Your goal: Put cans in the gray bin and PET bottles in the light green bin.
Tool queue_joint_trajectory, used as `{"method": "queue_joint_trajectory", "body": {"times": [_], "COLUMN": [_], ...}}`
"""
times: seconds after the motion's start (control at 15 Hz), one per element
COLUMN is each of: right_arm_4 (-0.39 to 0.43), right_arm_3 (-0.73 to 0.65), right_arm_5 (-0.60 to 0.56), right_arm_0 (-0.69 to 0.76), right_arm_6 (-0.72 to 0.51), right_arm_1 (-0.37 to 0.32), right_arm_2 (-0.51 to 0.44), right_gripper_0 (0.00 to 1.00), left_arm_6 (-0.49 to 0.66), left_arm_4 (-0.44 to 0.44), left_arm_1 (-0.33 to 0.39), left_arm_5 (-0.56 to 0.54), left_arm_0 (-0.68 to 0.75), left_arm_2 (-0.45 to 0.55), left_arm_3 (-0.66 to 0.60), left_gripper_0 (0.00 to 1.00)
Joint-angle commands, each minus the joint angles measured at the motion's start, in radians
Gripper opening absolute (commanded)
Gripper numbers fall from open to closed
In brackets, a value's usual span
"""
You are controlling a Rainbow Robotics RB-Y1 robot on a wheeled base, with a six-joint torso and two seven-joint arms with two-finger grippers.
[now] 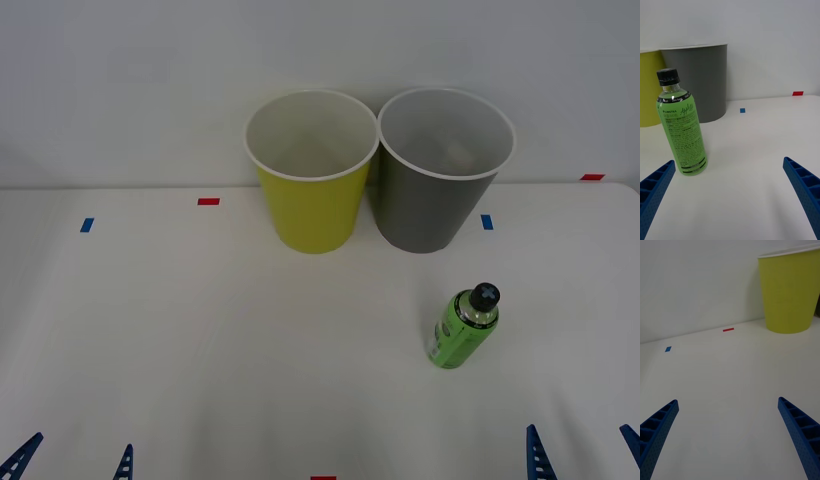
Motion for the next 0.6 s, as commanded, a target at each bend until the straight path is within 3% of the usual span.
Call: {"method": "queue_joint_trajectory", "body": {"times": [0.07,0.6], "right_arm_4": [0.0,0.0], "right_arm_3": [0.0,0.0], "right_arm_5": [0.0,0.0], "right_arm_0": [0.0,0.0], "right_arm_6": [0.0,0.0], "right_arm_1": [0.0,0.0], "right_arm_2": [0.0,0.0], "right_gripper_0": [1.0,1.0], "left_arm_6": [0.0,0.0], "left_arm_4": [0.0,0.0], "left_arm_1": [0.0,0.0], "left_arm_5": [0.0,0.0], "left_arm_0": [0.0,0.0], "left_arm_2": [0.0,0.0], "left_arm_3": [0.0,0.0], "left_gripper_0": [0.91,0.91]}}
